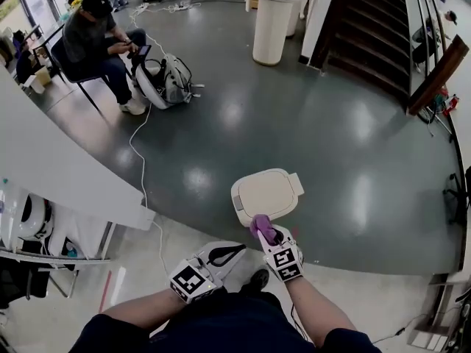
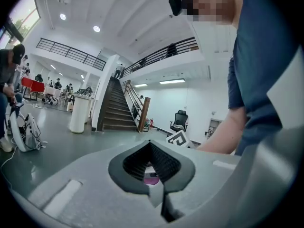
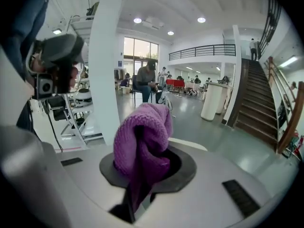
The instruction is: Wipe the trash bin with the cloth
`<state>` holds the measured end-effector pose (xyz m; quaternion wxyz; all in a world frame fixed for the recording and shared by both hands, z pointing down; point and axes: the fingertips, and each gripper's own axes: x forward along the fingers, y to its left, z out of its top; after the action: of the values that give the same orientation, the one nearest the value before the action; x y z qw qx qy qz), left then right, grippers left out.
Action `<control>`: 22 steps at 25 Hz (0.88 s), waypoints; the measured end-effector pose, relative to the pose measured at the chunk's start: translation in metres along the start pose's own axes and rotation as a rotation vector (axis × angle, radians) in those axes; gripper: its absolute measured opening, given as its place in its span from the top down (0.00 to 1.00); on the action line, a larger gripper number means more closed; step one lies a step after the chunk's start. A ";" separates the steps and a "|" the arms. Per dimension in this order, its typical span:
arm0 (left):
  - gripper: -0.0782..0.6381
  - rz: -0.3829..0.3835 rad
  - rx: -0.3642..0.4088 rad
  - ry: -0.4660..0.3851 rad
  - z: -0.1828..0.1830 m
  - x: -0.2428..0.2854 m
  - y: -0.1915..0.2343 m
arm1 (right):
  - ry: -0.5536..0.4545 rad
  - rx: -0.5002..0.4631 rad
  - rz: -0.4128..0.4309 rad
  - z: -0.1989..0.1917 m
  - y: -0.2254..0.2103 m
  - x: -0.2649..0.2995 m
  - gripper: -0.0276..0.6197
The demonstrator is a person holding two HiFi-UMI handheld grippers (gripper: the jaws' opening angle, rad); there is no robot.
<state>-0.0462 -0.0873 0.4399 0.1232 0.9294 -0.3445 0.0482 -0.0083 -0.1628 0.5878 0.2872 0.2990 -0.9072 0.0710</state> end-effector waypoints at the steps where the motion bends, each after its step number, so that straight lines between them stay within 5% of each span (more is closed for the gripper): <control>1: 0.89 -0.009 -0.001 -0.010 0.007 0.000 -0.004 | -0.014 0.009 -0.001 0.010 0.002 -0.015 0.84; 8: 0.90 -0.090 0.019 -0.072 0.051 -0.006 -0.033 | -0.132 0.083 -0.019 0.064 0.021 -0.099 0.84; 14: 0.89 -0.113 0.018 -0.089 0.064 -0.005 -0.056 | -0.210 0.066 -0.007 0.093 0.039 -0.155 0.84; 22: 0.90 -0.118 0.110 -0.111 0.077 -0.011 -0.078 | -0.278 0.044 -0.014 0.112 0.053 -0.187 0.84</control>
<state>-0.0034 -0.0437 0.3479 0.0551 0.9548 -0.2921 0.0081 0.0292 -0.0596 0.3924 0.1526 0.3187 -0.9343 0.0465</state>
